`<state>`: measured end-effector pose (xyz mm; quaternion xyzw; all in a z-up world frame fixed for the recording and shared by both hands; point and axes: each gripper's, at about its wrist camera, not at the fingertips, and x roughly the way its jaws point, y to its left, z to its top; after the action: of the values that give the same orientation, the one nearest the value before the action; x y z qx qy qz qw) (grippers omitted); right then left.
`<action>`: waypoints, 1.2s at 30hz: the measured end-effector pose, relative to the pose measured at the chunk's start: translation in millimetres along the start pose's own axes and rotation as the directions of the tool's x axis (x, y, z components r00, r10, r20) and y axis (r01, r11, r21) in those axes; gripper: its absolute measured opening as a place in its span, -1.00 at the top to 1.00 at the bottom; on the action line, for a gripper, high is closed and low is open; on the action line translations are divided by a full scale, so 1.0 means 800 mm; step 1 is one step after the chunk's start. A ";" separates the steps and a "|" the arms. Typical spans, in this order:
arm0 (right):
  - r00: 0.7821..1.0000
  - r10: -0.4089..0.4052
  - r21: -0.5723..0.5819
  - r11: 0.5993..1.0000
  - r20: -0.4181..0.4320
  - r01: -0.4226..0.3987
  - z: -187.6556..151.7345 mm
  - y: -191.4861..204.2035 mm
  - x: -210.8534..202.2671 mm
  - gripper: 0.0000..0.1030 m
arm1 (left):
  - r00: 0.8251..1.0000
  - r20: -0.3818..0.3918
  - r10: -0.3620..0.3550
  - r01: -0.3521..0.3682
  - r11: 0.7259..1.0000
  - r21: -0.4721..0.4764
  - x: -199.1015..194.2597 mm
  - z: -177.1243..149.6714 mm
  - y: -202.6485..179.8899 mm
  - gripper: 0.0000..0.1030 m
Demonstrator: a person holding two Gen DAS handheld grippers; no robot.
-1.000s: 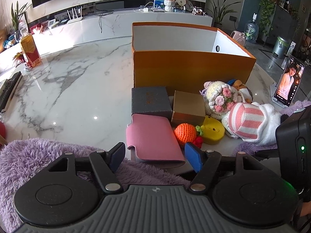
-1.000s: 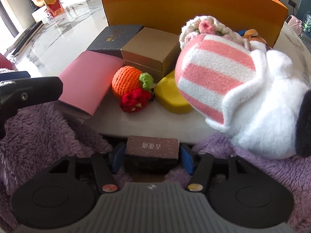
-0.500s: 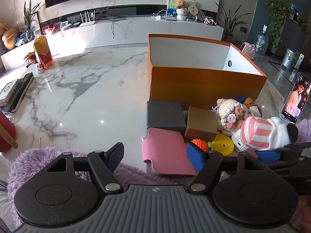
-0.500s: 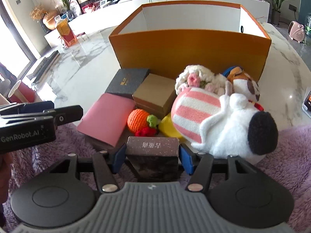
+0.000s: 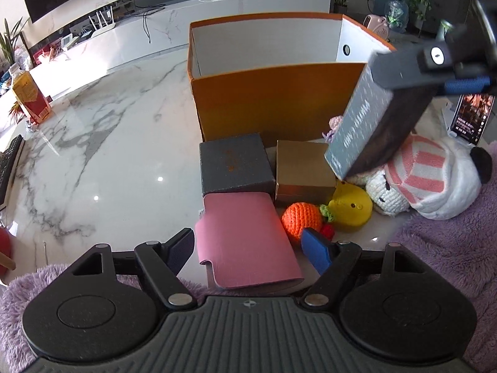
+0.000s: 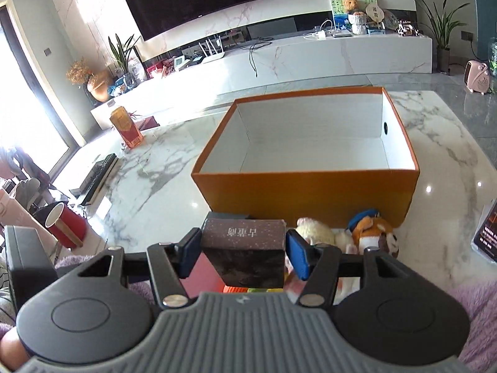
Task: Organize objects
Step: 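Lift the pink wallet with the left gripper while the right gripper lifts the book box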
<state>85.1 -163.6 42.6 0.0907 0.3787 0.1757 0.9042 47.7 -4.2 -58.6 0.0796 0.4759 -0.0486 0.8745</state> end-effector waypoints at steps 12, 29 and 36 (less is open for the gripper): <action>0.998 -0.004 -0.026 1.000 -0.060 0.003 0.025 -0.003 0.077 -0.18 | 0.995 -0.088 0.048 -0.044 0.998 0.054 0.037 0.006 -0.013 -0.77; 0.998 -0.030 -0.081 0.996 -0.061 0.025 0.005 -0.003 0.119 -0.47 | 0.985 -0.149 0.083 -0.074 0.995 0.069 0.065 0.010 -0.014 -0.89; 0.998 -0.041 -0.080 0.996 -0.049 0.037 -0.007 -0.005 0.116 -0.23 | 0.991 -0.122 0.061 -0.061 0.998 0.008 0.052 0.006 -0.005 -0.84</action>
<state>142.6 -131.5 -23.5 0.0429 0.3959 0.1751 0.9004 73.8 -9.8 -91.2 0.0990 0.5260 -0.0179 0.8445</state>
